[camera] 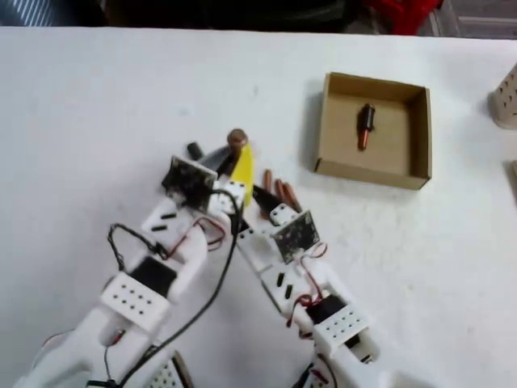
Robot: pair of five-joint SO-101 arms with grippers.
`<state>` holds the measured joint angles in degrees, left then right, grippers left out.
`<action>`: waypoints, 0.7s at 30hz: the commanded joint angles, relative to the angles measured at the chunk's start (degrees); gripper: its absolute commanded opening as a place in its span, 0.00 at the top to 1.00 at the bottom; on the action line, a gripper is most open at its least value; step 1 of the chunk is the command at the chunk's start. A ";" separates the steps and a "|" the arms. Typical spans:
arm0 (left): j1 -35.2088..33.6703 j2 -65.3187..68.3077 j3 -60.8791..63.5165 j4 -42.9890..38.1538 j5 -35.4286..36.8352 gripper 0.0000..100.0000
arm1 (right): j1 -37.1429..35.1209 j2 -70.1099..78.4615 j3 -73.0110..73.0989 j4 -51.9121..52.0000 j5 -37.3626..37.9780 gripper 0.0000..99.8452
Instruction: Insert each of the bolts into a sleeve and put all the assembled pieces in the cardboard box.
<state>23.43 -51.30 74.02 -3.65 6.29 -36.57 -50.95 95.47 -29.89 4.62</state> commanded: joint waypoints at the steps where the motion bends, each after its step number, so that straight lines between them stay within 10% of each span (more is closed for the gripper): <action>1: 0.92 -4.88 -3.87 4.84 0.62 0.98 | -0.31 -2.24 0.53 -0.31 -0.18 0.98; 21: 3.12 -9.27 -4.04 7.47 0.62 0.98 | 1.54 -2.51 0.53 -0.31 -0.26 0.98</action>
<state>25.01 -59.38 73.58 5.49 6.55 -36.22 -51.03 95.47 -29.98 4.62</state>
